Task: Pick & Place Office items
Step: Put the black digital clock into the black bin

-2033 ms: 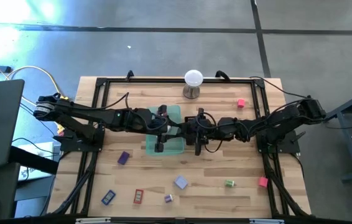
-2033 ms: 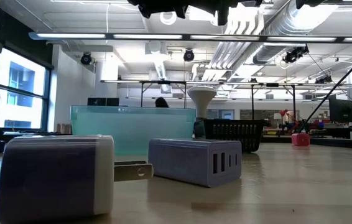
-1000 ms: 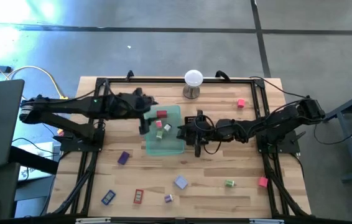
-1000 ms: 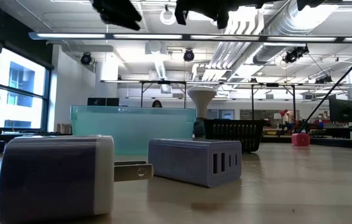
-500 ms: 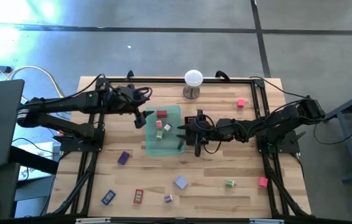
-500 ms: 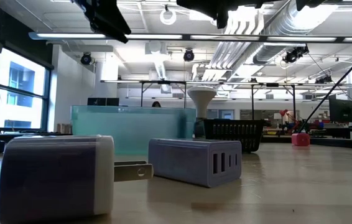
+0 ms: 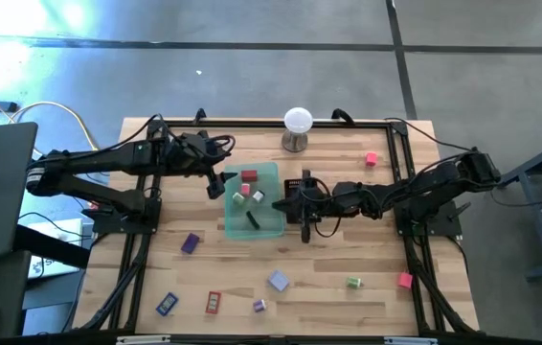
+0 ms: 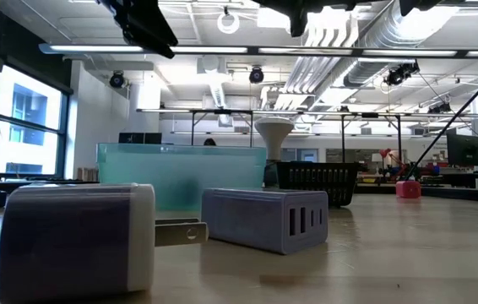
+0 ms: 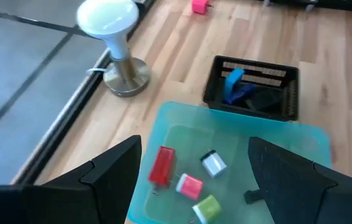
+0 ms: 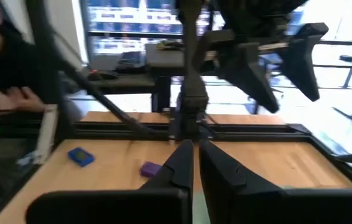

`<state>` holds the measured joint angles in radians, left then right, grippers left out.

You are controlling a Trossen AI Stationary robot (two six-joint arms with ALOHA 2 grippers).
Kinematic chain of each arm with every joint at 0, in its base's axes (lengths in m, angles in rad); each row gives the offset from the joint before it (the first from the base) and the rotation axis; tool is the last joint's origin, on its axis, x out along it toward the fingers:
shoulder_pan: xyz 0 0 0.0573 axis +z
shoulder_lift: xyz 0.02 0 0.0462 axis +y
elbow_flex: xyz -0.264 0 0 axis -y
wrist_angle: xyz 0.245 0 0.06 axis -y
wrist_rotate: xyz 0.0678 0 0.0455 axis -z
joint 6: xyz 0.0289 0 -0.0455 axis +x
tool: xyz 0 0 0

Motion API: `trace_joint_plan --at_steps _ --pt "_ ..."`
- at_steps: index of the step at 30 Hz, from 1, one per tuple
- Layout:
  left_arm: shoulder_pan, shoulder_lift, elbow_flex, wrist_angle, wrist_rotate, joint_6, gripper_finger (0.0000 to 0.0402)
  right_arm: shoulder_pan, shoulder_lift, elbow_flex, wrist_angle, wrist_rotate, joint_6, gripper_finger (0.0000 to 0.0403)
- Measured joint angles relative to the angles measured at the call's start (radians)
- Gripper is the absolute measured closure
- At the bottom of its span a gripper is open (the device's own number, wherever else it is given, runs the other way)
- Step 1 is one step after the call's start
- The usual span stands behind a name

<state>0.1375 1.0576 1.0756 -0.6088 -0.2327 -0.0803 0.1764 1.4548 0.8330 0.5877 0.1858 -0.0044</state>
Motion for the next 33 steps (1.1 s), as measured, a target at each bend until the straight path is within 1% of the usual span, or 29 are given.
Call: trace_joint_plan --at_steps 2,5,8,12,16,20,25,29,33 --pt "0.0 0.0 0.0 -0.003 0.05 0.0 0.0115 0.0 0.0 0.0 -0.001 -0.03 0.0 0.0388" --pt "0.0 0.001 0.0 -0.018 0.124 0.003 0.0115 0.001 0.0 0.0 -0.006 -0.044 0.0 0.0371" --pt "-0.003 0.008 -0.001 -0.036 0.196 0.009 0.0115 0.006 0.0 0.0 -0.008 -0.057 0.0 0.034" --pt "-0.003 0.031 -0.001 -0.055 0.279 0.012 0.0115 0.009 0.0 0.002 -0.014 -0.054 0.0 0.0282" --pt "-0.003 0.061 -0.001 -0.064 0.294 0.004 0.0115 0.01 0.0 0.002 -0.021 -0.046 0.006 0.0227" --pt "-0.003 0.098 -0.001 -0.065 0.294 -0.032 0.0115 0.009 0.0 0.002 -0.022 -0.056 0.008 0.0192" --pt "-0.013 0.158 0.0 -0.063 0.278 -0.075 0.0115 0.009 0.0 0.002 -0.037 -0.055 0.007 0.018" --pt "-0.024 0.221 0.0 -0.052 0.28 -0.076 0.0115 0.009 0.0 0.002 -0.051 -0.055 0.007 0.0184" --pt "-0.031 0.281 0.0 0.004 0.28 -0.078 0.0115 0.009 0.0 0.002 -0.065 -0.055 0.007 0.0189"
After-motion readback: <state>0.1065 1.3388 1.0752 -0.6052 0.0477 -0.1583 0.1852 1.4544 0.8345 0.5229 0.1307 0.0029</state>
